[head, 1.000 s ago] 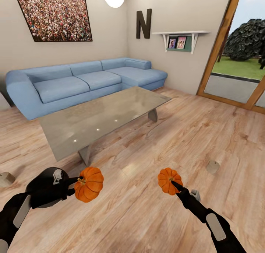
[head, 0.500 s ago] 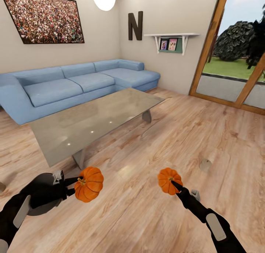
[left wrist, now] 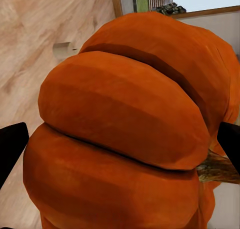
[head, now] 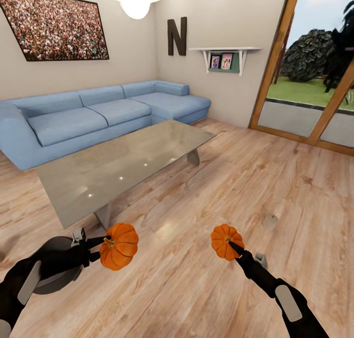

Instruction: Place each of the two pumpkins and all three candles from the living room inside a cabinet in the living room (use any cabinet), then make sure every cabinet is closed, and position the cauldron so it is next to a table in the living room.

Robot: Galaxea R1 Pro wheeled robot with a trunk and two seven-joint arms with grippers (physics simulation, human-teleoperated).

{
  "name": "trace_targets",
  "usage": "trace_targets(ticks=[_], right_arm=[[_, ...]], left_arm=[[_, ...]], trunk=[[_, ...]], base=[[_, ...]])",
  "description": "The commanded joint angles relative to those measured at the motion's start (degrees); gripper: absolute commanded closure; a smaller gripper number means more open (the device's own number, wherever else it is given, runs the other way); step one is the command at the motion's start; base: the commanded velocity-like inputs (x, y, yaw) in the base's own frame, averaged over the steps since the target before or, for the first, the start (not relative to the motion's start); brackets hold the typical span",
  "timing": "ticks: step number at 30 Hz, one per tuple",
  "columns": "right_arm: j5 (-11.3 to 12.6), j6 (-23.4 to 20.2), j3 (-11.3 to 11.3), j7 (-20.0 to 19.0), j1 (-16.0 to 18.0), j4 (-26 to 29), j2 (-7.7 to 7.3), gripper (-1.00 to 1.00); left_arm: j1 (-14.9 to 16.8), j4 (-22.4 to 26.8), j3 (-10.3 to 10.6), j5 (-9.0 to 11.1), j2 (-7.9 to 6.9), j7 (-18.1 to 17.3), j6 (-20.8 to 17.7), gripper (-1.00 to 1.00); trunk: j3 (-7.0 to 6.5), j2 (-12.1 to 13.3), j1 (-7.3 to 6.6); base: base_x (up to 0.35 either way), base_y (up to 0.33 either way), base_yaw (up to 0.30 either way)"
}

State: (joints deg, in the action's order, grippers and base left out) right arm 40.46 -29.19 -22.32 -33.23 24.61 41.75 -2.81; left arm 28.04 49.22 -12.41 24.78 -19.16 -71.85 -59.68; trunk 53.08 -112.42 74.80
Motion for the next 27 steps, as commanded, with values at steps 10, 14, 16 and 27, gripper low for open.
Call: trace_targets(ticks=[10, 14, 16, 27], right_arm=[[-0.1, 0.0, 0.0, 0.1, 0.0, 0.0, -0.08, 1.00], [-0.2, 0.1, 0.0, 0.5, 0.0, 0.1, -0.28, 1.00], [-0.3, 0.3, 0.0, 0.9, 0.0, 0.0, -0.38, 1.00], [-0.7, 0.9, -2.9, 3.2, -0.9, 0.5, -1.21, 1.00]], left_arm=[[0.0, 0.0, 0.0, -0.1, 0.03, 0.2, 0.2, 1.00], [0.1, 0.0, 0.4, -0.8, 0.08, 2.1, 0.4, 1.00], [0.1, -0.1, 0.6, -1.5, 0.08, 5.7, 0.5, 1.00], [0.3, -0.1, 0.8, -1.9, 3.61, 23.4, 0.6, 1.00]], trunk=[[-1.80, 4.0, -2.20], [-2.52, 5.6, -3.08], [-2.88, 6.4, -3.52], [-4.85, 10.8, -5.94]], base=[[0.000, 0.000, 0.000], [0.000, 0.000, 0.000], [0.000, 0.000, 0.000], [0.000, 0.000, 0.000]])
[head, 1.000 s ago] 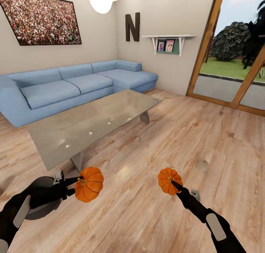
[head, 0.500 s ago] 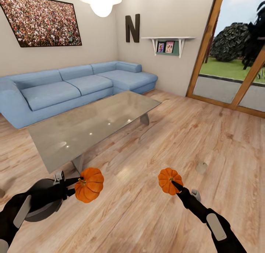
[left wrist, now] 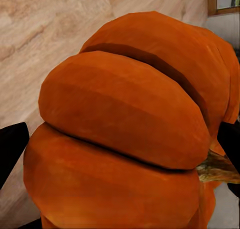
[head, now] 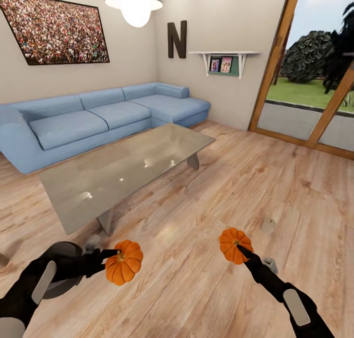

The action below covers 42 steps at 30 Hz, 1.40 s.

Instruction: Place each of the two pumpkins and all three candles from the living room inside a cabinet in the living room (use any cabinet), then make sure every cabinet is closed, and position the cauldron so it is next to a table in the living room.

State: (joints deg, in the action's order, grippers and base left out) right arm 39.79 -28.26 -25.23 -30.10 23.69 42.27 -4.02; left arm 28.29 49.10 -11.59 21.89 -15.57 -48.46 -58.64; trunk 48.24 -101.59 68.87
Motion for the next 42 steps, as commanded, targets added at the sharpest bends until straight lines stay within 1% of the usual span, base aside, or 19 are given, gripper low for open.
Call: trace_targets(ticks=[1, 7, 11, 14, 18, 20, 21, 24, 25, 26, 27, 28, 31, 34, 36, 37, 38, 41, 42], right_arm=[[-0.1, 0.0, 0.0, 0.1, 0.0, 0.0, -0.17, 1.00], [-0.4, 0.0, 0.1, 0.5, -0.1, -0.4, -0.74, 1.00], [-0.5, 0.0, 0.1, 1.1, -0.1, -0.5, -0.81, 1.00], [-0.6, 0.1, 0.2, 1.7, -0.4, -0.6, -0.81, 1.00], [-0.7, 0.3, 0.2, 3.2, -4.8, -0.2, -0.82, 1.00], [-0.8, 0.3, 0.3, 3.9, -6.6, 0.0, -0.82, 1.00], [-1.4, 0.9, 0.4, 4.7, -7.9, -0.1, -0.82, 1.00], [-5.7, 6.2, 0.4, 6.0, -10.0, -0.4, -0.70, 1.00], [-6.5, 7.2, 0.4, 6.2, -10.3, -0.5, -0.64, 1.00], [-8.6, 9.2, 0.4, 6.4, -10.7, -0.7, -0.45, 1.00], [-9.1, 9.6, 0.4, 6.5, -10.8, -0.8, -0.38, 1.00], [-10.5, 10.8, 0.4, 6.7, -11.3, -1.4, -0.10, 1.00], [-11.0, 11.2, 0.4, 7.7, -11.7, -2.4, 0.12, 1.00], [-11.3, 11.5, 0.5, 10.3, -11.9, -3.6, 0.22, 1.00], [-11.5, 11.5, 0.6, 11.6, -11.9, -3.9, 0.31, 1.00], [-11.9, 11.6, 0.6, 12.6, -11.9, -4.0, 0.49, 1.00], [-12.6, 11.6, 0.6, 13.6, -12.0, -4.0, 0.82, 1.00], [-16.5, 11.6, 0.6, 17.4, -12.0, -3.8, 2.39, 1.00], [-18.5, 11.7, 0.6, 19.4, -12.0, -3.7, 3.11, 1.00]], left_arm=[[0.0, 0.0, 0.0, 1.0, 0.14, 0.8, -0.4, 1.00], [0.0, -0.1, 0.1, 0.8, 0.54, 2.9, -0.4, 1.00], [0.0, -0.2, 0.2, 0.7, 0.69, 5.5, -0.2, 1.00], [0.0, -0.3, 0.2, 0.7, 1.27, 7.4, 0.4, 1.00], [0.0, -0.4, 1.9, 0.3, 3.21, 13.3, 2.4, 1.00], [0.0, -0.6, 3.8, -0.1, 5.27, 19.8, 5.2, 1.00], [0.0, -1.4, 5.5, -0.3, 7.28, 26.1, 7.7, 1.00], [0.0, -6.2, 7.3, -0.4, 10.54, 38.1, 13.5, 1.00], [0.0, -7.2, 7.4, -0.5, 10.96, 39.7, 14.7, 1.00], [0.0, -10.6, 7.7, -0.5, 11.93, 43.5, 18.6, 1.00], [0.0, -11.8, 7.7, -0.6, 12.15, 44.6, 19.9, 1.00], [0.0, -17.5, 8.1, -0.6, 12.76, 48.5, 25.6, 1.00], [0.0, -21.9, 9.3, -0.7, 12.98, 50.4, 29.3, 1.00], [0.0, -25.4, 12.4, -0.7, 13.07, 51.1, 33.5, 1.00], [0.0, -26.9, 13.8, -0.6, 13.26, 51.3, 34.9, 1.00], [0.0, -27.8, 14.5, -0.7, 13.70, 51.3, 35.6, 1.00], [0.0, -28.5, 14.9, -0.7, 14.25, 51.4, 36.1, 1.00], [0.0, -29.7, 15.5, -0.8, 15.56, 51.6, 37.5, 1.00], [0.0, -29.9, 15.8, -1.0, 15.93, 51.9, 37.8, 1.00]], trunk=[[-0.19, 0.4, -0.23], [-1.26, 2.8, -1.55], [-1.98, 4.4, -2.42], [-2.52, 5.6, -3.08], [-3.24, 7.2, -3.96], [-3.60, 8.0, -4.40], [-3.78, 8.4, -4.62], [-4.32, 9.6, -5.28], [-4.50, 10.0, -5.50], [-4.68, 10.4, -5.72], [-4.86, 10.8, -5.94], [-5.03, 11.2, -6.16], [-5.57, 12.4, -6.82], [-6.11, 13.7, -7.48], [-6.47, 14.5, -7.91], [-6.65, 14.9, -8.13], [-6.83, 15.3, -8.35], [-7.37, 16.5, -9.01], [-7.55, 16.9, -9.23]], base=[[0.000, 0.000, 0.000], [0.000, 0.000, 0.000], [0.000, 0.000, 0.000], [0.000, 0.000, 0.000], [0.000, 0.000, 0.000], [0.000, 0.000, 0.000], [0.000, 0.000, 0.000], [0.000, 0.000, 0.000], [0.000, 0.000, 0.000], [0.000, 0.000, 0.000], [0.000, 0.000, 0.000], [0.000, 0.000, 0.000], [0.000, 0.000, 0.000], [0.000, 0.000, 0.000], [0.000, 0.000, 0.000], [0.000, 0.000, 0.000], [0.000, 0.000, 0.000], [0.000, 0.000, 0.000], [0.000, 0.000, 0.000]])
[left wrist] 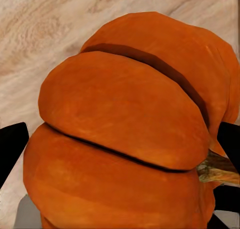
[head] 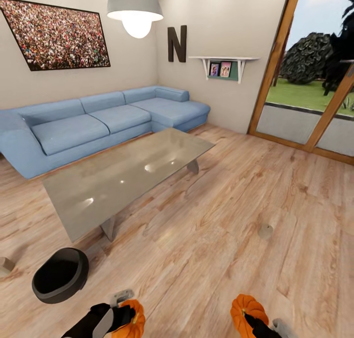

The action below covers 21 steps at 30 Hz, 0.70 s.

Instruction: Place each of the two pumpkins and all three candles from the living room inside a cabinet in the living room (use any cabinet), then make sure every cabinet is closed, and position the cauldron so it is next to a table in the living room.

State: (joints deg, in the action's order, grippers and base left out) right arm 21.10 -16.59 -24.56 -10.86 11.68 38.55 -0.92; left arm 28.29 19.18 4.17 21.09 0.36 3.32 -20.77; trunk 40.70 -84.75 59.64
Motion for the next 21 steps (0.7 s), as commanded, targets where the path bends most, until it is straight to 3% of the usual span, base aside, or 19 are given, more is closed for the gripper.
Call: trace_targets(ticks=[1, 2, 6, 10, 16, 19, 21], right_arm=[[-1.9, 0.0, 0.0, 2.2, 0.0, 0.2, 0.69, 1.00], [-3.7, 0.0, 0.0, 4.3, 0.0, 0.3, 1.32, 1.00], [-6.7, 0.0, 0.1, 10.5, 0.0, 0.4, 2.46, 1.00], [-7.4, 0.4, 0.9, 13.4, 0.0, 0.3, 2.70, 1.00], [-7.6, 4.5, 4.3, 15.3, 0.0, -2.1, 2.81, 1.00], [-7.6, 8.3, 5.8, 20.1, 0.1, -5.1, 2.82, 1.00], [-7.5, 10.2, 6.3, 23.9, 0.1, -6.1, 2.84, 1.00]], left_arm=[[0.0, -0.1, 0.4, -0.6, 0.35, 0.7, 0.2, 1.00], [0.0, -0.2, 0.9, -0.9, 0.70, 1.5, 0.3, 1.00], [0.0, -0.3, 2.1, -1.5, 1.63, 5.3, 1.0, 1.00], [0.0, -0.4, 2.6, -1.6, 1.83, 8.0, 2.4, 1.00], [0.0, -0.4, 2.8, -1.7, 1.76, 11.0, 3.1, 1.00], [0.0, -0.4, 2.9, -2.1, 1.68, 11.6, 5.2, 1.00], [0.0, -0.4, 2.9, -4.0, 1.62, 11.7, 6.1, 1.00]], trunk=[[-0.19, 0.4, -0.23], [-0.37, 0.8, -0.45], [-1.09, 2.4, -1.33], [-1.81, 4.0, -2.20], [-2.89, 6.4, -3.52], [-3.42, 7.6, -4.18], [-3.78, 8.4, -4.62]], base=[[0.000, 0.000, 0.000], [0.000, 0.000, 0.000], [0.000, 0.000, 0.000], [0.000, 0.000, 0.000], [0.000, 0.000, 0.000], [0.000, 0.000, 0.000], [0.000, 0.000, 0.000]])
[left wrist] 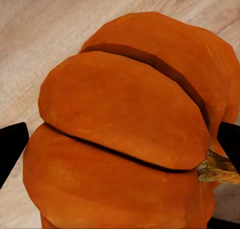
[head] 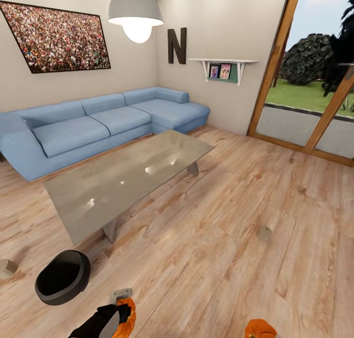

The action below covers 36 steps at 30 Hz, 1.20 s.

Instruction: Place each of the two pumpkins and all three candles from the living room inside a cabinet in the living room (use any cabinet), then make sure every cabinet is closed, and position the cauldron so it is next to a table in the living room.

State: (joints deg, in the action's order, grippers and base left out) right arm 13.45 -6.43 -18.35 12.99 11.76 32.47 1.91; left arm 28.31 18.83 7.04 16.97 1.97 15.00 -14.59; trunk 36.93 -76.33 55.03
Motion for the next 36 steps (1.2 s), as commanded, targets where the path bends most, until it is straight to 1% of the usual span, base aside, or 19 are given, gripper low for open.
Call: trace_targets(ticks=[1, 2, 4, 9, 19, 30, 36], right_arm=[[0.2, 0.6, 0.2, 1.1, 0.0, -0.2, 0.02, 1.00], [0.2, 0.8, 0.3, 1.4, 0.0, -0.3, 0.02, 1.00], [0.2, 1.1, 0.4, 1.8, 0.0, -0.4, -0.03, 1.00], [0.2, 1.3, 0.4, 1.9, 0.0, -0.4, -0.06, 1.00], [0.3, 1.3, 0.4, 1.9, 0.0, -0.4, -0.06, 1.00], [0.3, 1.4, 0.4, 0.7, 0.0, -0.4, -0.06, 1.00], [0.4, 1.4, 0.4, 0.6, 0.0, -0.5, -0.06, 1.00]], left_arm=[[0.0, 0.0, -0.1, -1.3, 0.10, 0.1, 0.2, 1.00], [0.0, 0.0, -0.1, -2.1, 0.14, 0.1, 0.3, 1.00], [0.0, 0.0, -0.1, -3.0, 0.19, 0.1, 0.5, 1.00], [0.0, 0.0, -0.2, -3.6, 0.16, 0.1, 0.6, 1.00], [0.0, 0.0, -0.1, -3.7, 0.13, 0.0, 1.4, 1.00], [0.0, 0.0, -0.1, -3.7, -0.09, -0.1, 1.6, 1.00], [0.0, 0.0, -0.1, -3.6, -0.12, -0.4, 1.6, 1.00]], trunk=[[-0.19, 0.4, -0.23], [-0.37, 0.8, -0.45], [-0.72, 1.6, -0.89], [-1.62, 3.6, -1.98], [-3.44, 7.6, -4.18], [-6.11, 12.0, -6.60], [-6.54, 12.0, -6.60]], base=[[0.000, 0.000, 0.000], [0.000, 0.000, 0.000], [0.000, 0.000, 0.000], [0.000, 0.000, 0.000], [0.000, 0.000, -0.005], [0.000, 0.000, -0.174], [0.000, 0.000, -0.198]])
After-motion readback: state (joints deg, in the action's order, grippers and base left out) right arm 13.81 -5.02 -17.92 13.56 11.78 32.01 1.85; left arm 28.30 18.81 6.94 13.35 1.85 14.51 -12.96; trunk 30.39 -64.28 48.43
